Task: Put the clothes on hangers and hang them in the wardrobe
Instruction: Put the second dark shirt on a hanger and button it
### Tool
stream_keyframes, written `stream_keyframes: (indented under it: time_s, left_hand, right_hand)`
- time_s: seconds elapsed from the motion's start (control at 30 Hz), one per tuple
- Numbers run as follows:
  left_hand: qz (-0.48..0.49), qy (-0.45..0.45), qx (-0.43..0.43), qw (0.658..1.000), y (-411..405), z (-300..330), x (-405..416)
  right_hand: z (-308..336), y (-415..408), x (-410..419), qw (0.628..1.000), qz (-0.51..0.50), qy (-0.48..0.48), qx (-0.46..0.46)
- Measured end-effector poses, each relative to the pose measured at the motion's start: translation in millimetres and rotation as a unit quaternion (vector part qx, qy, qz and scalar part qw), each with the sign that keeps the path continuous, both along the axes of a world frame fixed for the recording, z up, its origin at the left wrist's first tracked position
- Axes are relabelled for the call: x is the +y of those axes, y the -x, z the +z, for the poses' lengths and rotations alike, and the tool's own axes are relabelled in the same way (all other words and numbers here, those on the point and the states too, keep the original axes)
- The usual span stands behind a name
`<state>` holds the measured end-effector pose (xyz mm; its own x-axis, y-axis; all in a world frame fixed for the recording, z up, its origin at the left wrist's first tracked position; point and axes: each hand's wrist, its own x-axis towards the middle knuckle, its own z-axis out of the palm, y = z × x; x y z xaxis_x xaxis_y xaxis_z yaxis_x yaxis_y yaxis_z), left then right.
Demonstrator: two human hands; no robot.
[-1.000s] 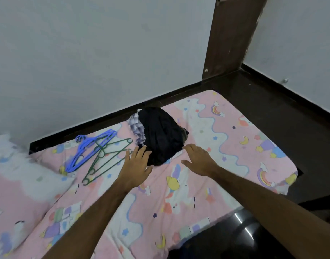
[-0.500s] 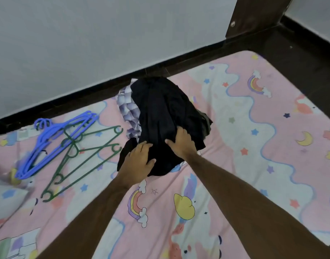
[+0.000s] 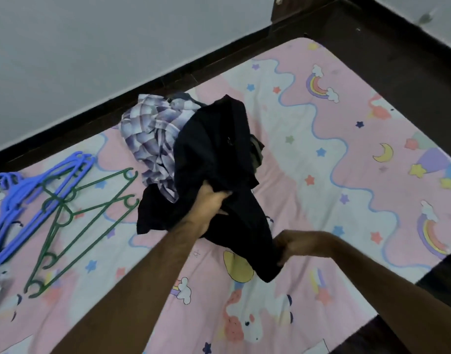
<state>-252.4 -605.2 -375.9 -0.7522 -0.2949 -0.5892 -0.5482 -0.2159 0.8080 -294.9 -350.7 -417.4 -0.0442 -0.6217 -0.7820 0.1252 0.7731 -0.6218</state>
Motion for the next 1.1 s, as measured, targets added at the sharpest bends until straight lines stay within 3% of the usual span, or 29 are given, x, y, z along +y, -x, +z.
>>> stream_keyframes:
  time_s: [0.07, 0.1, 0.17, 0.2, 0.27, 0.33, 0.4, 0.43, 0.53, 0.6, 0.67, 0.73, 0.87, 0.9, 0.97, 1.03, 1.1]
  left_hand:
    - [-0.097, 0.103, 0.027, 0.990, -9, -7, 37]
    - [-0.180, 0.148, 0.050, 0.971, -17, -10, 54]
    - [-0.400, 0.205, 0.075, 0.890, -38, -15, 82]
    - [-0.514, 0.217, 0.069, 0.827, -47, -16, 92]
    - [-0.674, 0.216, 0.043, 0.705, -56, -12, 103]
    - [-0.713, 0.222, 0.062, 0.662, -47, 2, 102]
    - [-0.649, 0.310, 0.159, 0.676, -23, 24, 97]
    - [-0.582, 0.353, 0.219, 0.700, -9, 38, 95]
    - [-0.340, 0.320, 0.342, 0.816, 46, 89, 96]
    - [-0.289, 0.307, 0.344, 0.839, 96, 115, 106]
    - [-0.366, 0.331, 0.310, 0.813, 141, 122, 122]
    - [-0.483, 0.329, 0.283, 0.761, 176, 112, 146]
    - [-0.662, 0.276, 0.230, 0.658, 216, 80, 217]
    - [-0.693, 0.292, 0.211, 0.625, 222, 73, 232]
    - [-0.717, 0.347, 0.196, 0.572, 231, 62, 245]
    - [-0.694, 0.382, 0.198, 0.577, 236, 58, 242]
    - [-0.656, 0.387, 0.204, 0.614, 236, 60, 231]
  right_hand:
    - [0, 3, 3, 0.975, -0.220, 0.026, 0.033]
    - [3, 5, 4, 0.929, -0.365, 0.047, 0.026]
    - [20, 8, 7, 0.805, -0.578, 0.123, -0.045]
    - [30, 8, 9, 0.769, -0.613, 0.156, -0.093]
    - [46, 7, 12, 0.781, -0.598, 0.144, -0.108]
    - [48, 10, 17, 0.801, -0.591, 0.084, -0.045]
    - [57, 19, 34, 0.802, -0.593, 0.078, -0.001]
    - [64, 27, 48, 0.796, -0.599, 0.089, 0.000]
    - [107, 56, 100, 0.802, -0.580, 0.139, -0.038]
    - [140, 77, 135, 0.811, -0.557, 0.171, -0.052]
    - [161, 104, 168, 0.808, -0.550, 0.207, -0.046]
    - [174, 124, 191, 0.808, -0.544, 0.218, -0.058]
    - [146, 139, 204, 0.880, -0.459, 0.112, -0.048]
    - [132, 139, 208, 0.870, -0.483, 0.099, -0.001]
    - [104, 137, 228, 0.808, -0.575, 0.079, 0.097]
    - [86, 124, 255, 0.773, -0.606, 0.054, 0.180]
    - [70, 104, 278, 0.793, -0.571, 0.018, 0.212]
